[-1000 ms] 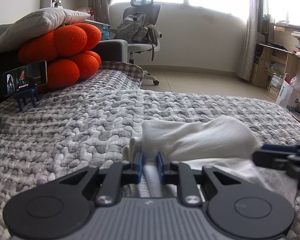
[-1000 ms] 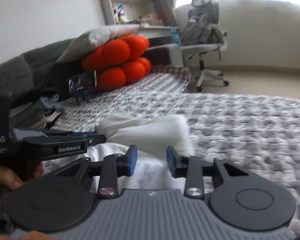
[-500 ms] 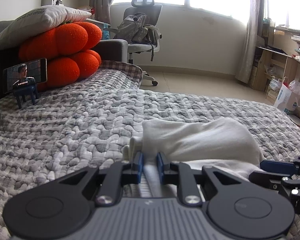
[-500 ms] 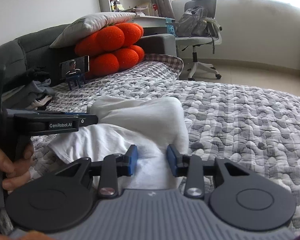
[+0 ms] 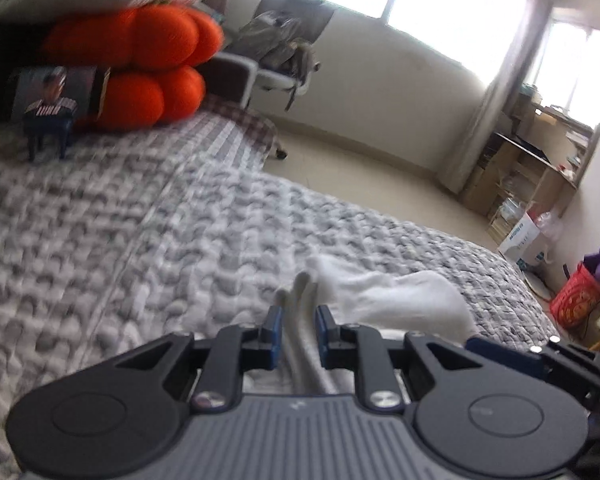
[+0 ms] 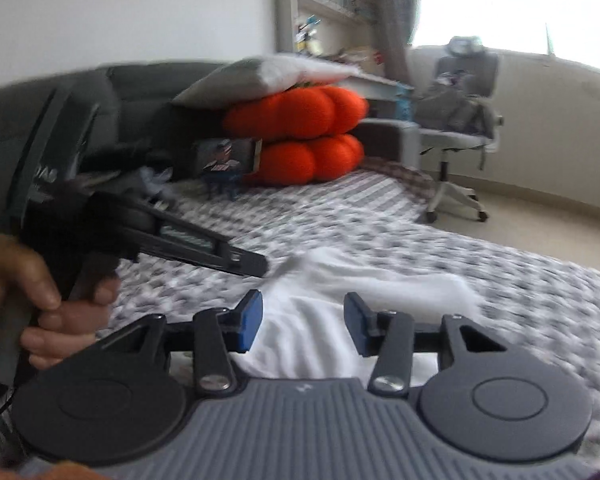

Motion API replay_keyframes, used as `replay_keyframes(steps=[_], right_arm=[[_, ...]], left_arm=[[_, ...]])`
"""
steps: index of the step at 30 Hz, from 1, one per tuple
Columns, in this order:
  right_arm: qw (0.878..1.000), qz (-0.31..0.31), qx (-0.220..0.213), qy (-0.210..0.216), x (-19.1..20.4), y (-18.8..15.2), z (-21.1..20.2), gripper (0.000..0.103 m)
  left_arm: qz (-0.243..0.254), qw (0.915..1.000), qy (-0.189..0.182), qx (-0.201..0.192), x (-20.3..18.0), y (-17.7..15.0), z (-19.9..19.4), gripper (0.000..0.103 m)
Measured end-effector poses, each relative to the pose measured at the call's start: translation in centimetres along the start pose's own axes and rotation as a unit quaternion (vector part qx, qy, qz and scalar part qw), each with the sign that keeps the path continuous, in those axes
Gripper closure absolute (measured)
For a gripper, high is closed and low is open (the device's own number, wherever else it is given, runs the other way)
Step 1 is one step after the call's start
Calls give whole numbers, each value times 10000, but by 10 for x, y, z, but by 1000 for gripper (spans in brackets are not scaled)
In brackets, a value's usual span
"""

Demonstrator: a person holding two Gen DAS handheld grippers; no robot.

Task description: Fold clothes

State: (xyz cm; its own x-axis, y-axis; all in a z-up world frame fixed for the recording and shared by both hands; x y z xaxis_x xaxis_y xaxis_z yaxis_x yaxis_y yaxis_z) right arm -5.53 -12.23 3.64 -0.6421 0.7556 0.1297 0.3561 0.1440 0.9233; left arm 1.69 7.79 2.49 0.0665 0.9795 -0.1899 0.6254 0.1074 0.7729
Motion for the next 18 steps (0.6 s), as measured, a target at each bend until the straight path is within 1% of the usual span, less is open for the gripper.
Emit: replay_keyframes(steps=[1,3,5,6,9,11,13,14,15,16,17,18], right_arm=[[9999,-68,88,53,5,2,7,53],[9995,-131,252,152,13,4,22,49],[9987,-150,441,212,21,3,34,47],[9982,-185,546,147,23,0,39,45],[9958,-291,862,-59,31,-8,53,45],[9932,-499,1007,-306,35,-15,58,45],[9916,-707,1010,-389,39,-21,58,54],[9917,-717,989,-406,40,-21,56,68],[9918,-724,968,-422,40,-21,54,77],[9926,-680,905,-442,38,-20,51,80],[9949,-480,792,-401,32,-17,47,83],[9967,-274,676,-357,26,-15,42,84]], left_arm=[[-147,9999,-71,47,5,-1,0,84],[-440,9987,-213,140,16,-2,1,83],[-549,9980,-242,177,21,-2,1,82],[-584,9978,-245,189,23,-1,1,82],[-682,9969,-323,244,28,-2,1,81],[-710,9962,-401,289,28,-3,3,79],[-703,9959,-466,331,27,-4,4,77],[-697,9957,-501,348,27,-4,5,76],[-705,9954,-538,368,28,-3,6,75],[-748,9947,-588,400,29,-3,7,74],[-807,9937,-645,439,29,-4,7,72],[-901,9921,-731,485,30,-4,8,69]])
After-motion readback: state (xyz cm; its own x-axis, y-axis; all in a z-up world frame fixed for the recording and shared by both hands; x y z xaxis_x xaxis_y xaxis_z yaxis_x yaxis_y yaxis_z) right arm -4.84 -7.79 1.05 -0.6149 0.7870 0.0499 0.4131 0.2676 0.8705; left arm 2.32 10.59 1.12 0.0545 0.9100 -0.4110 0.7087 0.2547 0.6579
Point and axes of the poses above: each gripper's, at about its wrist camera, not at the fingertips, and z roughly the way its jaws point, x to its left, y to its top, the point moved 2 cm from there along z, roughly the way its jaws point, and after that the axes turned 14 degrees about y, right-handed, at the moved point
